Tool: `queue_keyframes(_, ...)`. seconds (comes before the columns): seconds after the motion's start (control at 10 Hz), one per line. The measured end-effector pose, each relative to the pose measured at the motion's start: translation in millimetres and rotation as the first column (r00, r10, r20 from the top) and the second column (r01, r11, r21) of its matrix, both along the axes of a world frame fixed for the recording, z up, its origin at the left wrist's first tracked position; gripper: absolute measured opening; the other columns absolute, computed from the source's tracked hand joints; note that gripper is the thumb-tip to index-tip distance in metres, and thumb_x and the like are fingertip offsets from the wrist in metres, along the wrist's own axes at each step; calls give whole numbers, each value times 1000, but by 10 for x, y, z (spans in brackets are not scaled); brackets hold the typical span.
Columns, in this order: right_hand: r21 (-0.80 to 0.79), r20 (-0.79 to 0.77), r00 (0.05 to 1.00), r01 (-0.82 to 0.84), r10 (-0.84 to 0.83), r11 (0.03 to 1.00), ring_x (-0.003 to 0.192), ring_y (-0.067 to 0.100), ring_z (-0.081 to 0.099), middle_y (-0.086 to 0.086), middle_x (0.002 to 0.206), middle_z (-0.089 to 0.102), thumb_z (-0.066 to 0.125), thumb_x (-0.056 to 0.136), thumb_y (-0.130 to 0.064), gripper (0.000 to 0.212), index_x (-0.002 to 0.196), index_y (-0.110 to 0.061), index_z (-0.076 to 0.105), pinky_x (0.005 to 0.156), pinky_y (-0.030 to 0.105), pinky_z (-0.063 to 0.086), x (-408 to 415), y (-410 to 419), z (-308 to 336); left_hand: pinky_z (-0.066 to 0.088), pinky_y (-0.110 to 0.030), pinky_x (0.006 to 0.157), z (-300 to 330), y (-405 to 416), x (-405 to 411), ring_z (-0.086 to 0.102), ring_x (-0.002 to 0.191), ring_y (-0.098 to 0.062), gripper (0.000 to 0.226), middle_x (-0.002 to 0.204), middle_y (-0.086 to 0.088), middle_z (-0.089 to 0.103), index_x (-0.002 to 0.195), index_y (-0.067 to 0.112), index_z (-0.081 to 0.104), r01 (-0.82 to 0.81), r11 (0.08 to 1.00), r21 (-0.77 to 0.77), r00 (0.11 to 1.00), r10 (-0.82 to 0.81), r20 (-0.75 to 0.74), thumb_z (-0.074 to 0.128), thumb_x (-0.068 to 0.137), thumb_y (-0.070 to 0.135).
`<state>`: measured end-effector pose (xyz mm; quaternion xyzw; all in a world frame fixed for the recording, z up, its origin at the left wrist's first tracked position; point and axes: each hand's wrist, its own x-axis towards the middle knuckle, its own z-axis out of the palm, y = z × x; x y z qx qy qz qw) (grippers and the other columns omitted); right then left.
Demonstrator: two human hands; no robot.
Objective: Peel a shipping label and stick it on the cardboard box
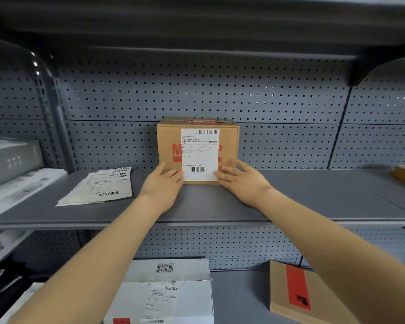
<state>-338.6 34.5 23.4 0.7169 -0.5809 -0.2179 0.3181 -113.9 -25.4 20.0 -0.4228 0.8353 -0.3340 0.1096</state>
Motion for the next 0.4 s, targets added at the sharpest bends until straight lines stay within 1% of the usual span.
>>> queue_keyframes(0.1,-20,-12,999,33,-33,999,147,19,2,-5,161,-5,40,96,-15,65,150,-21,6,117,47,0,-4,37,-3,-4,-46,117,2,50,131,2,148,-17,57,162,-3,2,152,14,7,-79,996,33,995,80,-52,28,99,19)
queue_keyframes(0.2,-65,23,1000,8,-7,998,147,19,4,-1,161,1,49,92,-12,68,149,-19,12,117,45,3,66,89,13,-3,-45,118,54,144,171,2,148,-17,59,162,-3,4,152,14,10,-61,997,56,990,67,-125,32,98,18)
queue_keyframes(0.3,-166,125,987,-84,105,983,144,20,18,1,159,18,51,85,-4,66,145,-20,28,116,42,11,126,182,111,-2,-44,118,118,281,159,14,147,-16,56,159,-3,22,148,17,26,59,995,85,935,-25,-354,37,94,12)
queue_keyframes(0.4,-367,397,880,-108,260,924,123,28,50,4,139,52,46,80,2,57,133,-18,50,99,41,36,130,345,312,19,-43,115,178,428,166,49,124,-23,38,134,-1,57,133,21,49,185,977,109,764,-73,-641,37,97,18)
